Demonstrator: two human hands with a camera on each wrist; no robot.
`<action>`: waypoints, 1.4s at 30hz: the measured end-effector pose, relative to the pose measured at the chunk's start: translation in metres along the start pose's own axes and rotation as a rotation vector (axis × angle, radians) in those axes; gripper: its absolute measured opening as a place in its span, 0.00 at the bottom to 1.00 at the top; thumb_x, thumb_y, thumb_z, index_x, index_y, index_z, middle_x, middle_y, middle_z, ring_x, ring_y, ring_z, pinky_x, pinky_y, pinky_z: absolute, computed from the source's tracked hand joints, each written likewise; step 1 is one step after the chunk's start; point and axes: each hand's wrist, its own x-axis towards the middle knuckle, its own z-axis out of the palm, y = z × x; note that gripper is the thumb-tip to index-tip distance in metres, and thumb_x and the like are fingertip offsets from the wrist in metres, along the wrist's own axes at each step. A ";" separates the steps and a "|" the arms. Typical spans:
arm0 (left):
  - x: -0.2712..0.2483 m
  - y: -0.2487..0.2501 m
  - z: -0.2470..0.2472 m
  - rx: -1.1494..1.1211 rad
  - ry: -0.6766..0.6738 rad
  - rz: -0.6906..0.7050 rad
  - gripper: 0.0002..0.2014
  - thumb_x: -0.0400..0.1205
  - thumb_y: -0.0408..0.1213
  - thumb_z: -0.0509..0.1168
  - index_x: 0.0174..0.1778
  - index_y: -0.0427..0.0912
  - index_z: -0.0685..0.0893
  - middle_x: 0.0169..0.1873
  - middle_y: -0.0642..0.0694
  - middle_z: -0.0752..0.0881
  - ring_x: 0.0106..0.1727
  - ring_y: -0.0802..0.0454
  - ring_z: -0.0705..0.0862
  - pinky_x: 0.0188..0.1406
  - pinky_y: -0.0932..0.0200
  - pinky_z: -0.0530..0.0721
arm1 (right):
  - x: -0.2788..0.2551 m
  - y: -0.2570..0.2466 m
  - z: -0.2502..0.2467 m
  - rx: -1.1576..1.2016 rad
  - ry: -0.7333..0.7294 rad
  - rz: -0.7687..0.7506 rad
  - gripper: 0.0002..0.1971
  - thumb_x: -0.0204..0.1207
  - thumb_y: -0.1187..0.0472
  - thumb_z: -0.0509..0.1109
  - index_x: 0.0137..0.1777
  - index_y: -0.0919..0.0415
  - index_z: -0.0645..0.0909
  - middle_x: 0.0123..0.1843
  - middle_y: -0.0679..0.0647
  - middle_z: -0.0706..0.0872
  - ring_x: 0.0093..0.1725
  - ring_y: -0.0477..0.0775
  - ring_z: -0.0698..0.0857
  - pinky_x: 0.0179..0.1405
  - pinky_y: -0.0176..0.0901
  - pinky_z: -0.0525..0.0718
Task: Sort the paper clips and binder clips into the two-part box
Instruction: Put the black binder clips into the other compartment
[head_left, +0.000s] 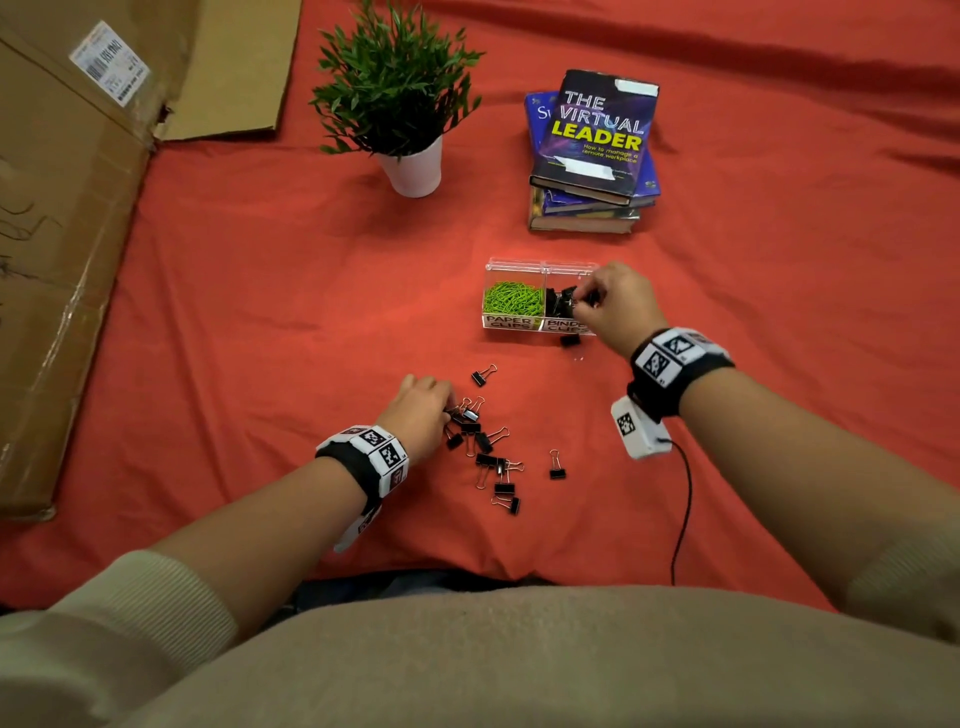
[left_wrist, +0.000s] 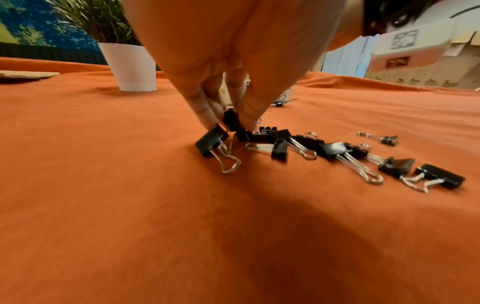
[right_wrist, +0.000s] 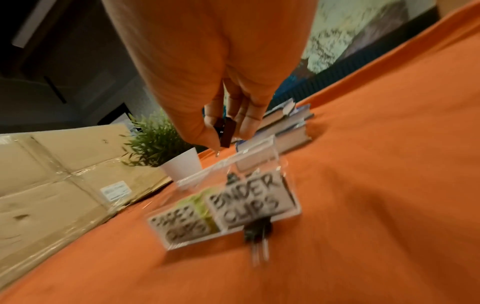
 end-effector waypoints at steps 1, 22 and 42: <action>0.001 0.001 -0.002 0.000 0.009 -0.008 0.09 0.82 0.33 0.62 0.57 0.46 0.79 0.57 0.46 0.80 0.61 0.45 0.71 0.62 0.50 0.74 | 0.008 0.002 -0.002 -0.013 0.010 0.006 0.03 0.69 0.68 0.71 0.42 0.63 0.85 0.48 0.58 0.81 0.44 0.53 0.78 0.48 0.40 0.77; 0.134 0.136 -0.073 -0.324 0.213 0.185 0.09 0.77 0.31 0.69 0.52 0.43 0.80 0.54 0.46 0.79 0.55 0.49 0.80 0.59 0.56 0.77 | -0.057 0.034 0.058 -0.264 -0.286 -0.032 0.18 0.81 0.69 0.54 0.69 0.65 0.71 0.64 0.62 0.74 0.63 0.64 0.72 0.62 0.55 0.75; 0.095 0.065 -0.050 -0.205 0.261 0.165 0.09 0.79 0.31 0.61 0.51 0.44 0.84 0.51 0.46 0.86 0.55 0.47 0.81 0.62 0.52 0.77 | -0.012 0.032 0.015 -0.052 0.032 -0.082 0.07 0.72 0.64 0.69 0.48 0.66 0.83 0.46 0.63 0.84 0.50 0.61 0.80 0.52 0.45 0.73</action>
